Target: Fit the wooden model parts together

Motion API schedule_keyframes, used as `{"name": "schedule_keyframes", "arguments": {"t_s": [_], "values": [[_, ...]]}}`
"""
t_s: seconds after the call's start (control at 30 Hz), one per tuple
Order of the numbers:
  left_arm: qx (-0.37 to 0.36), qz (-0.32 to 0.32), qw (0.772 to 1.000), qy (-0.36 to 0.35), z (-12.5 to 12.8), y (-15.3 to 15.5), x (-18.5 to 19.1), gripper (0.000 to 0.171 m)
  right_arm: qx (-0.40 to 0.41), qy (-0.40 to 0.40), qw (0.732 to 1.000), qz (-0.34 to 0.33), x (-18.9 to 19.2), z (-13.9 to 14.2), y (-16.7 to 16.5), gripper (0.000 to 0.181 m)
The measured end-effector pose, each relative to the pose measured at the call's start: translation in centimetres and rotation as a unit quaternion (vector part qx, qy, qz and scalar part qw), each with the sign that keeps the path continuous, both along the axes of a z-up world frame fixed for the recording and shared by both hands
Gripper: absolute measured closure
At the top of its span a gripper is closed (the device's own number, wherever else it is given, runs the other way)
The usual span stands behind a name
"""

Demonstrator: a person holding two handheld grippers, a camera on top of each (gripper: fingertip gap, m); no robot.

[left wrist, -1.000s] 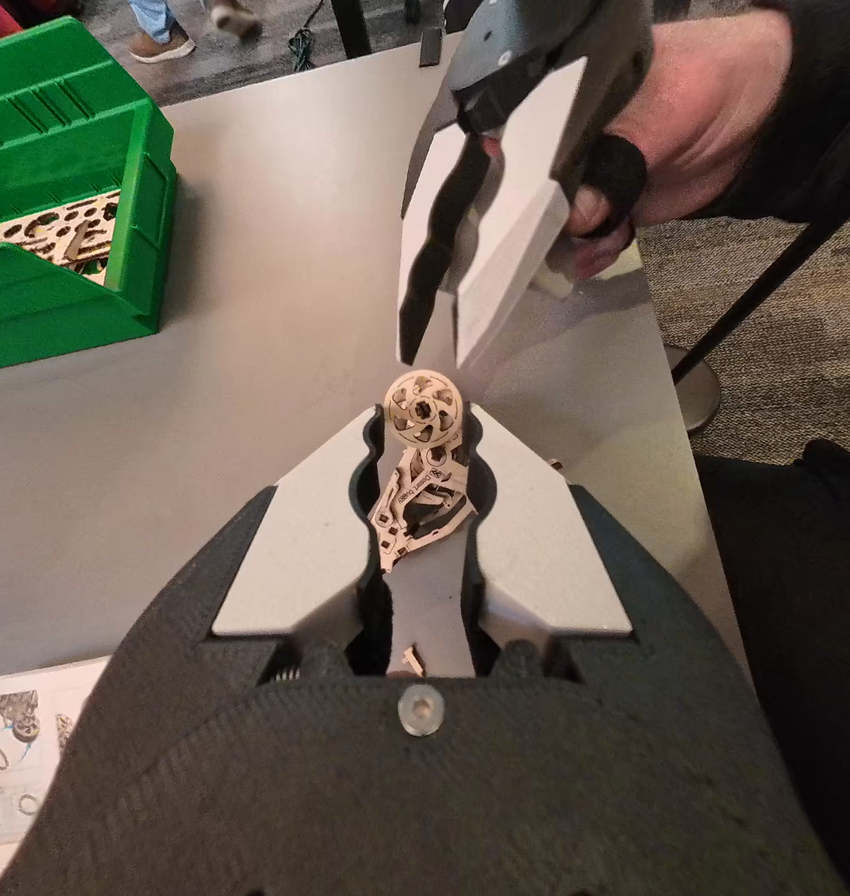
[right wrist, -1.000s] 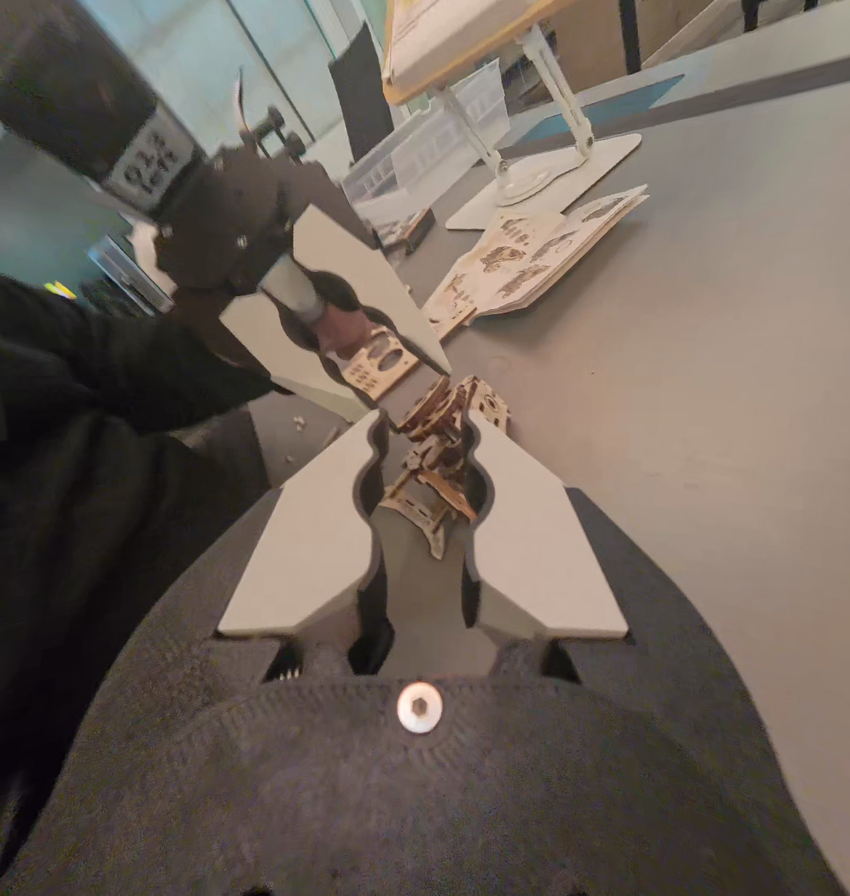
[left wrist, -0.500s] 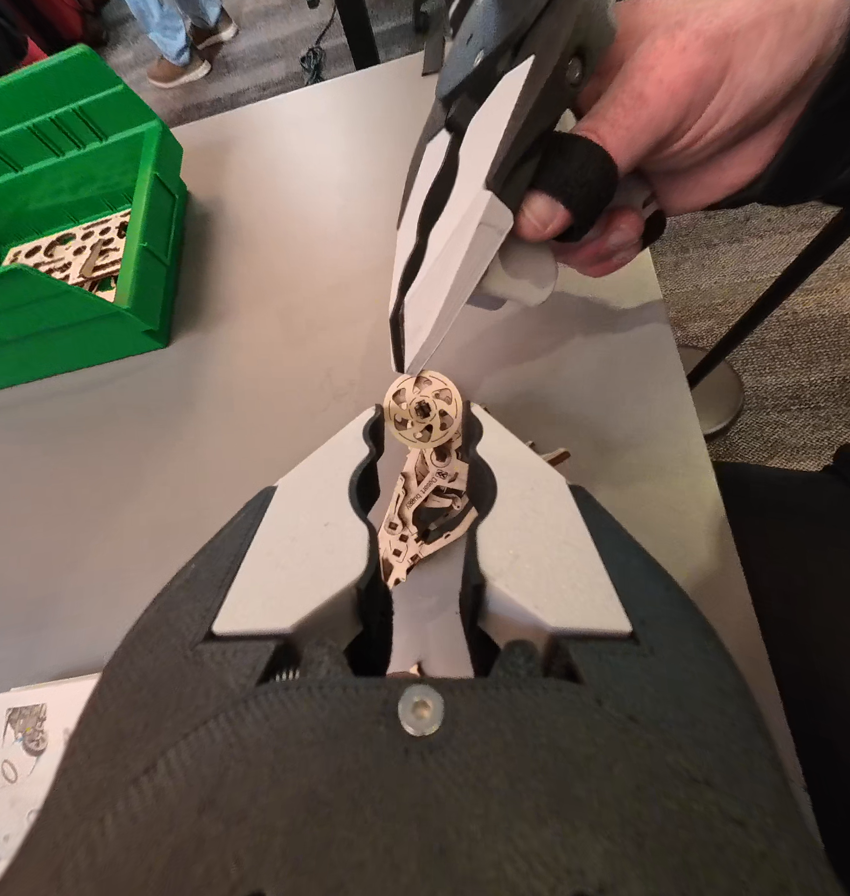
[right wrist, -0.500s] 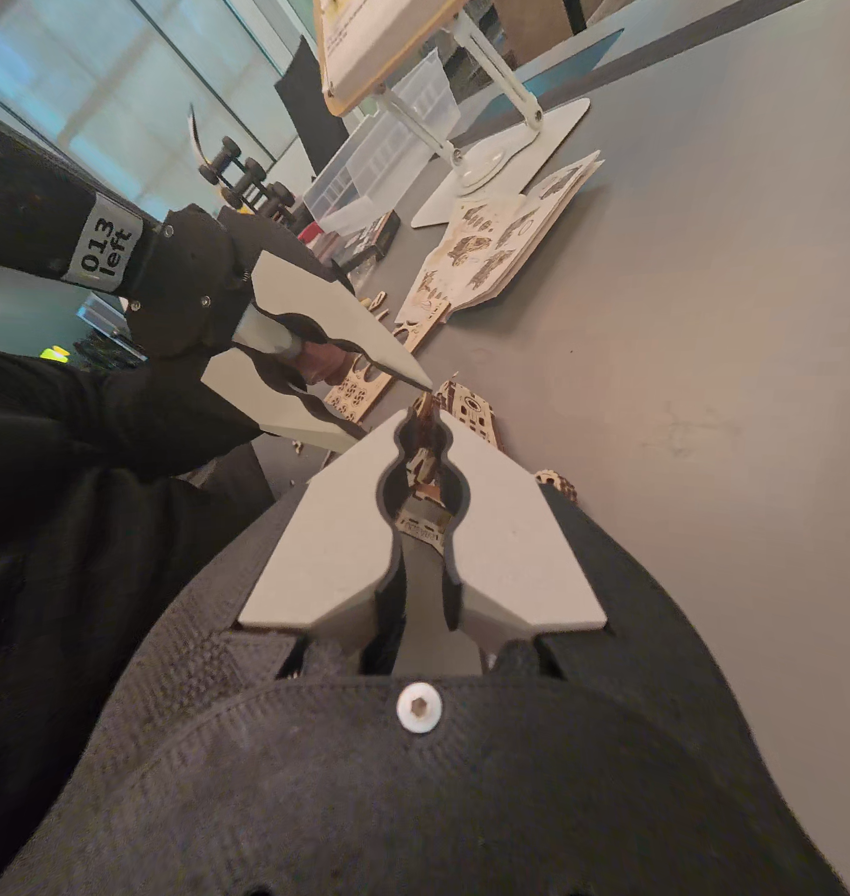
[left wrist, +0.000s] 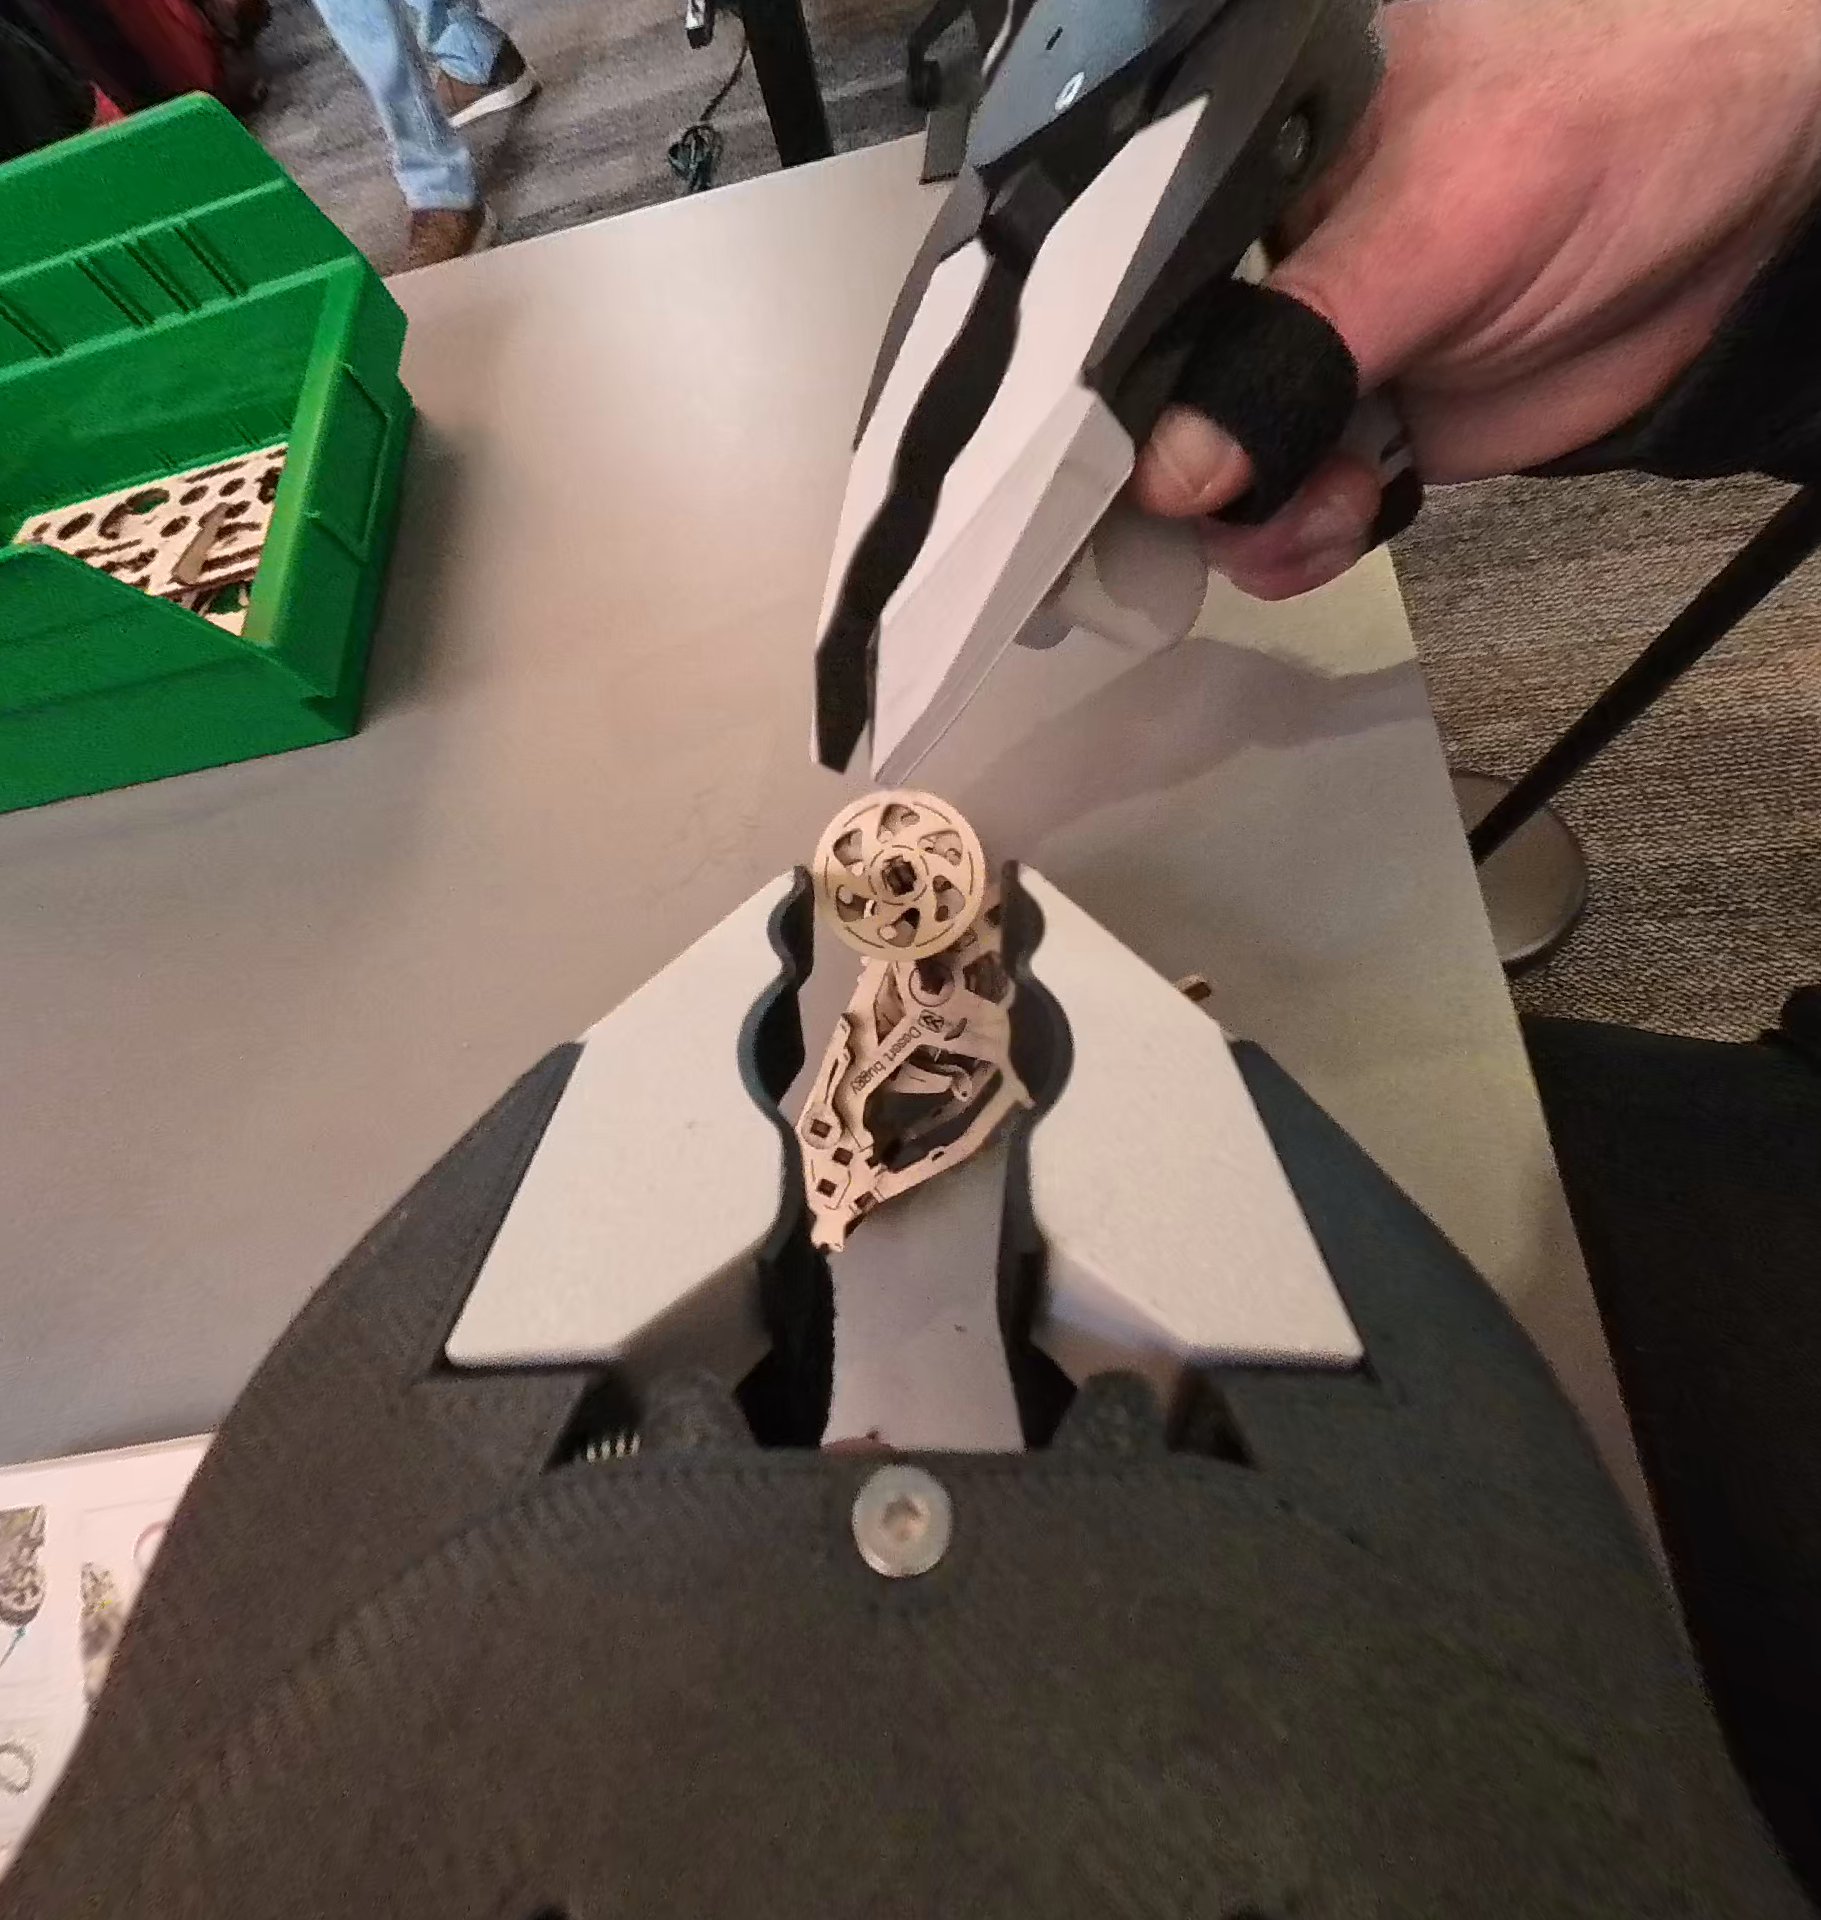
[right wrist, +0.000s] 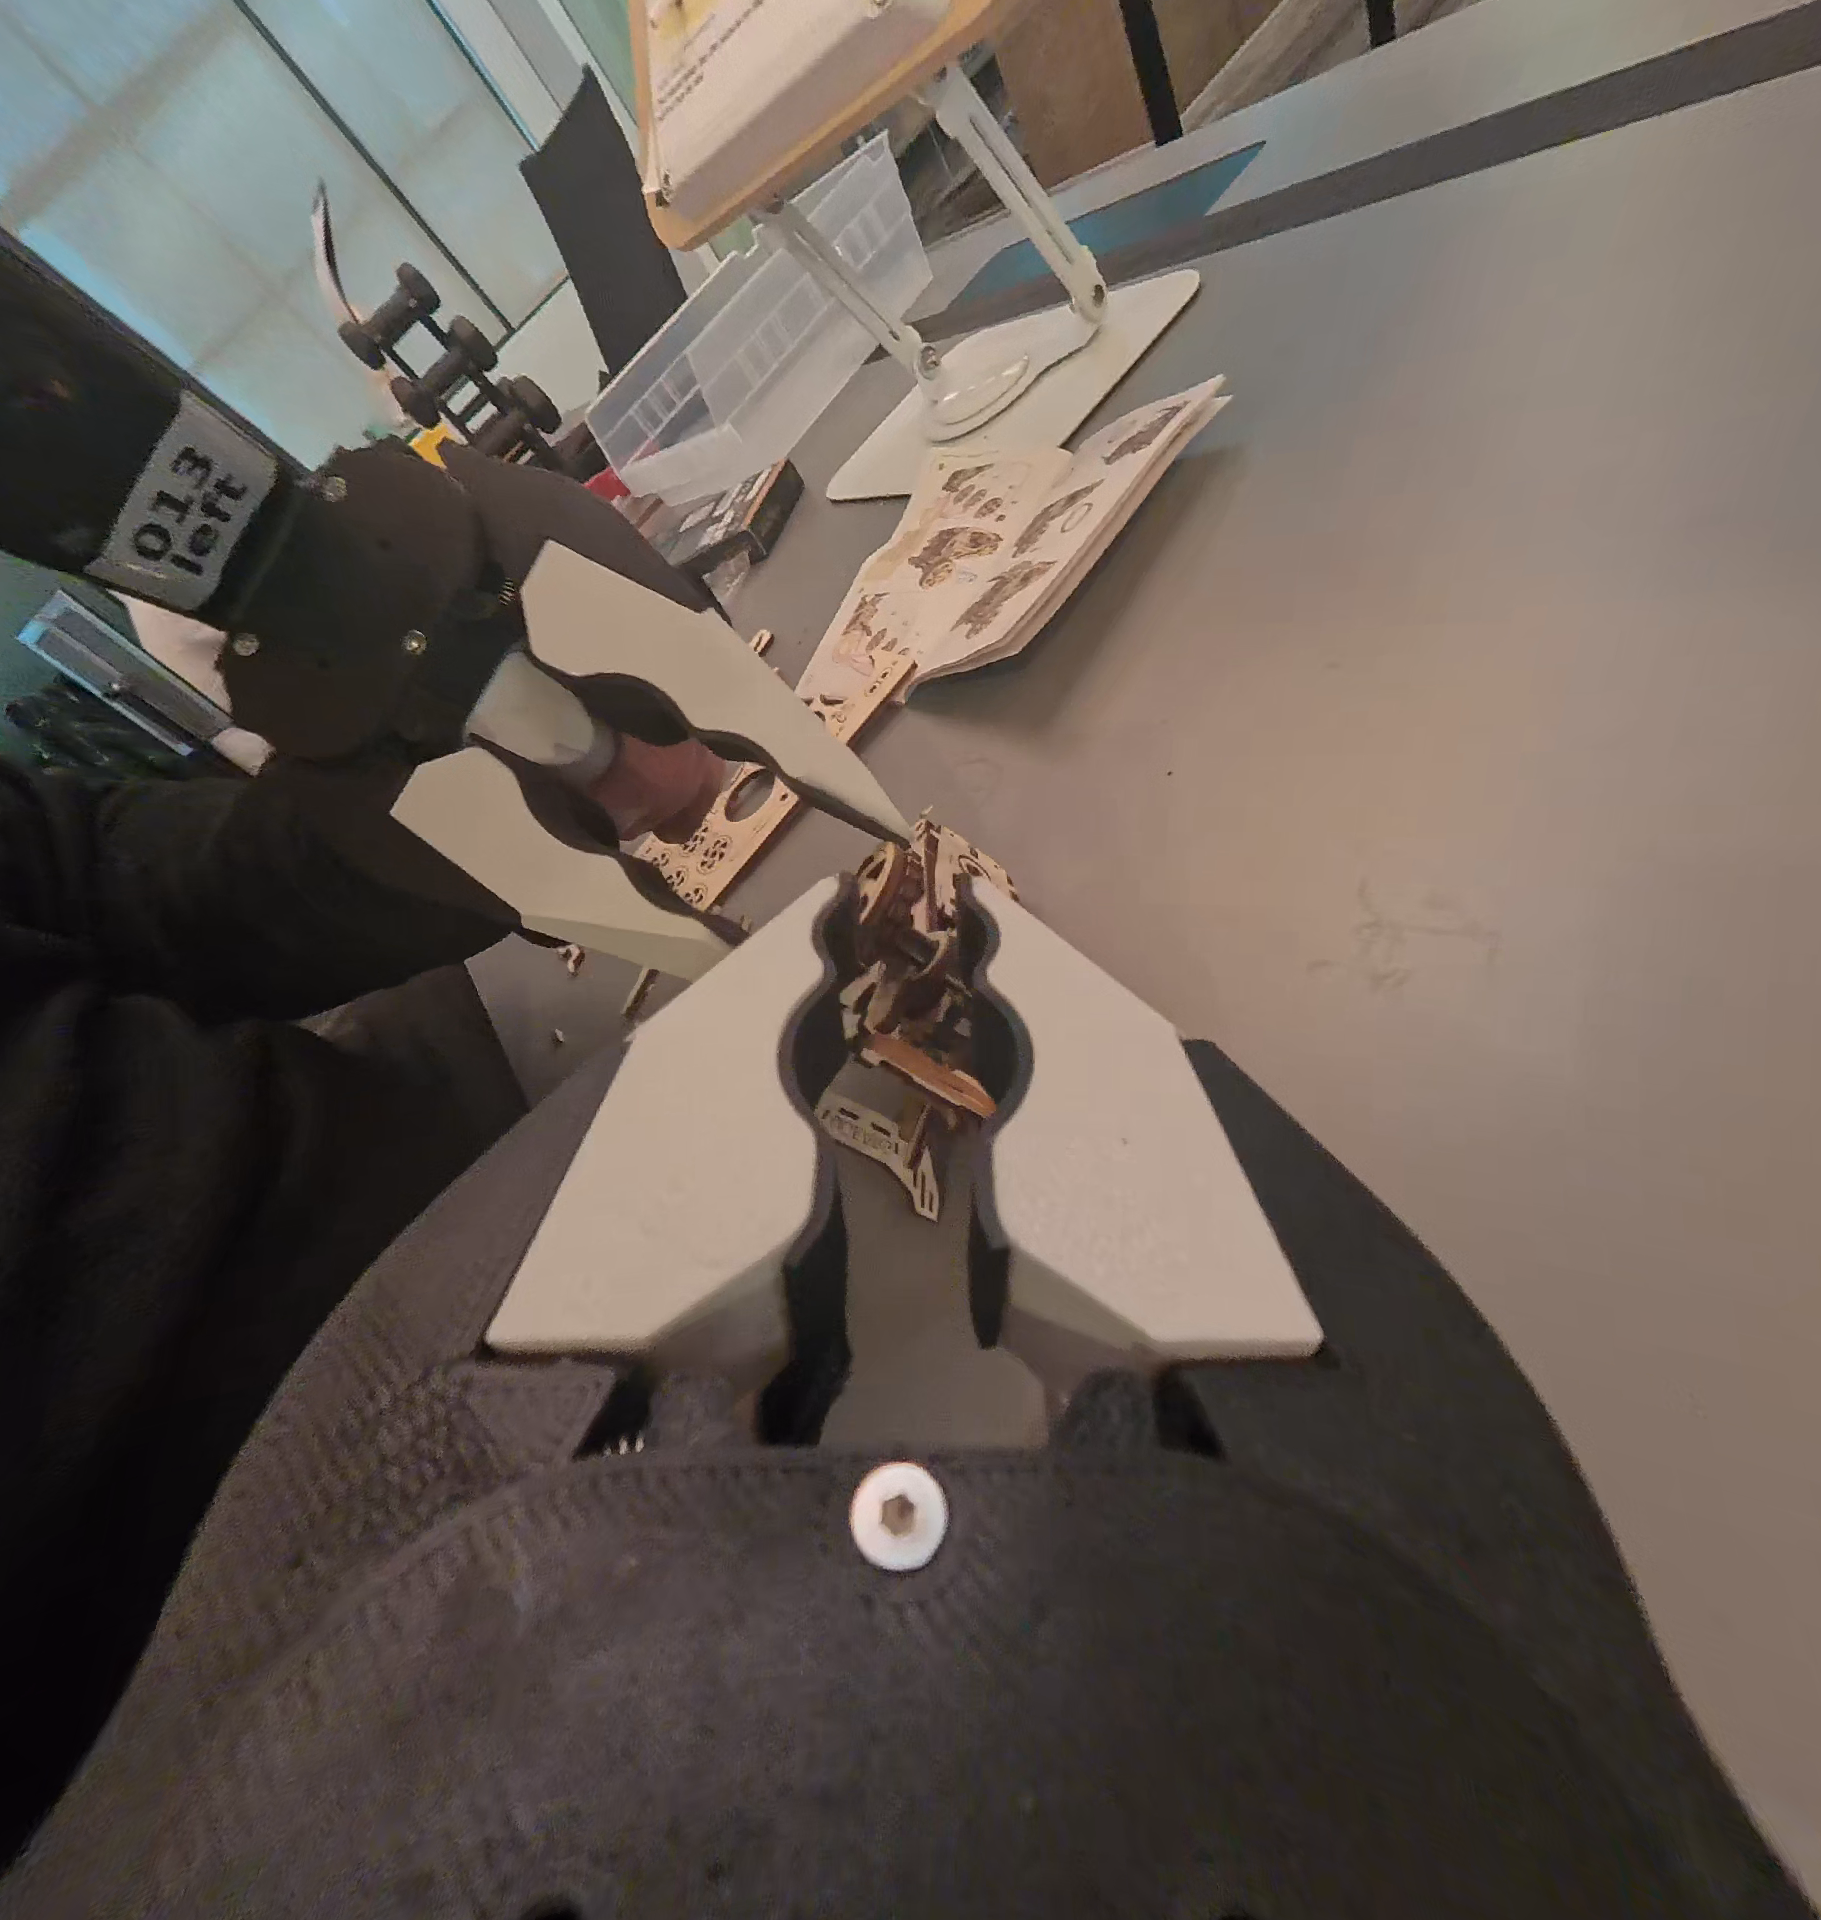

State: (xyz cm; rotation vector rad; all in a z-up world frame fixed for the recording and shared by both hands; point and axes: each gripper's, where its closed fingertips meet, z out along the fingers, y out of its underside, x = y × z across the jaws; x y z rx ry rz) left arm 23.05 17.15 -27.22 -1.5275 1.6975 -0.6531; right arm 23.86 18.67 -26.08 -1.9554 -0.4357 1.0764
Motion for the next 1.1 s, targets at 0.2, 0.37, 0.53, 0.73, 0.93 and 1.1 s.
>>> {"name": "schedule_keyframes", "arguments": {"t_s": [0.2, 0.37, 0.53, 0.73, 0.93, 1.1], "values": [[-0.001, -0.003, 1.0, -0.001, -0.1, -0.1, 0.1, 0.137, 0.004, -0.02, 1.0, 0.004, -0.2, -0.4, -0.3, 0.167], [0.01, 0.024, 0.999, -0.023, 2.6, 0.7, -2.7, 0.129, 0.037, 0.0, 0.999, -0.008, 0.7, 1.4, -0.3, 0.157], [0.029, 0.104, 0.994, 0.026, 4.5, 3.0, -13.0, 0.132, 0.058, -0.015, 0.998, -0.018, 1.8, 1.3, -0.5, 0.154], [-0.06, 0.278, 0.938, 0.199, -1.8, 2.7, -33.9, 0.119, 0.078, 0.004, 0.997, -0.014, 1.8, 2.1, -0.9, 0.158], [-0.135, 0.341, 0.898, 0.245, -7.7, -0.7, -42.3, 0.123, 0.083, -0.007, 0.997, 0.005, 0.2, 2.8, -0.9, 0.157], [-0.145, 0.341, 0.904, 0.215, -8.2, -0.6, -41.9, 0.142, 0.085, -0.009, 0.996, 0.011, -0.6, 3.0, -1.0, 0.158]]}}
